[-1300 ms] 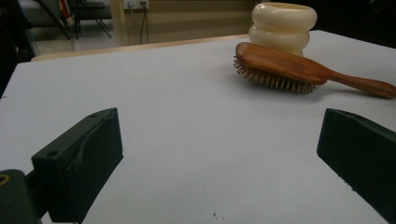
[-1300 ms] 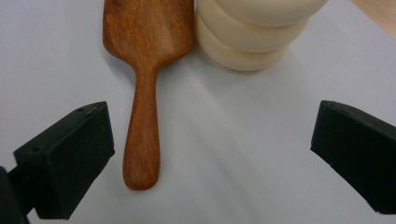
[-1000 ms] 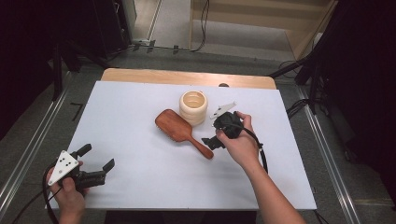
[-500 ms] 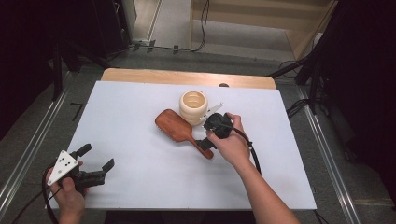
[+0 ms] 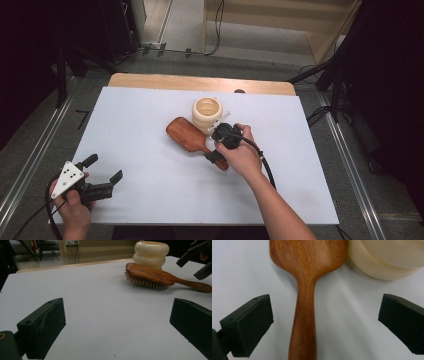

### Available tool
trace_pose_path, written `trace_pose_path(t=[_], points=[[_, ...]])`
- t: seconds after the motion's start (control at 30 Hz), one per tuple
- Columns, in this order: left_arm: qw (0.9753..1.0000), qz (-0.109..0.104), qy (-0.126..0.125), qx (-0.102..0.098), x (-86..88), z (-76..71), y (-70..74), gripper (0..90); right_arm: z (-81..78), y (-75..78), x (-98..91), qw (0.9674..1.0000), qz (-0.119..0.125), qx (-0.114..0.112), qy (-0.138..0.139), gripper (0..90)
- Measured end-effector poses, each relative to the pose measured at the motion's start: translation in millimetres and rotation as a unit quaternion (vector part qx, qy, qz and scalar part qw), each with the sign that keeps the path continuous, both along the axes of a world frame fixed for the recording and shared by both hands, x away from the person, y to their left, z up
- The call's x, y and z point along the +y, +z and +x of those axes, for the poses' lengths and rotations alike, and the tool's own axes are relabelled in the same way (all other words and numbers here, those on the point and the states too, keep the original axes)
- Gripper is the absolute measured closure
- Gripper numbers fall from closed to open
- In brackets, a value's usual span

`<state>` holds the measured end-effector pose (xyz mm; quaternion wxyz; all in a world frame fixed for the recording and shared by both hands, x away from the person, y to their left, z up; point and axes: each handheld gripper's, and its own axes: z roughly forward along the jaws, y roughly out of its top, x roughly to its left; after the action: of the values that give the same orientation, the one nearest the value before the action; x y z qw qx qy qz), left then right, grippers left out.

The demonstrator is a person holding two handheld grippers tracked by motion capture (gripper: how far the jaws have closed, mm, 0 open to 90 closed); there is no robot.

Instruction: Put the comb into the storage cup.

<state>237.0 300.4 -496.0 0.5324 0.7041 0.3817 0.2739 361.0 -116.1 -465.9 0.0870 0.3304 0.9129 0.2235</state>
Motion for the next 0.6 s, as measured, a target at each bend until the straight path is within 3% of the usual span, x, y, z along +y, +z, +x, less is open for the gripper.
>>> trace_pose_path(t=[0.13,0.17,0.2,0.27,0.53,0.6], points=[[1.0,0.0,0.0,0.0,0.0,0.0,0.0,0.4,0.8,-4.9,6.3,0.9999,-0.003,0.016,0.001,0.0],[1.0,0.0,0.0,0.0,0.0,-0.1,0.0,0.4,0.4,-8.0,11.3,0.9997,-0.018,0.017,0.01,0.0],[1.0,0.0,0.0,0.0,0.0,-0.1,0.0,0.3,0.4,-8.0,11.3,0.9997,-0.018,0.017,0.01,0.0],[1.0,0.0,0.0,0.0,0.0,-0.1,0.0,0.4,1.0,-12.9,16.6,0.9989,-0.02,0.042,0.012,0.0],[1.0,-0.001,0.0,0.0,0.2,0.0,0.1,0.3,2.4,-20.4,25.0,0.998,-0.033,0.049,0.023,0.0],[1.0,-0.001,0.0,0.0,0.4,-0.1,0.2,0.4,1.4,-20.4,26.6,0.9984,-0.032,0.042,0.018,10.6]])
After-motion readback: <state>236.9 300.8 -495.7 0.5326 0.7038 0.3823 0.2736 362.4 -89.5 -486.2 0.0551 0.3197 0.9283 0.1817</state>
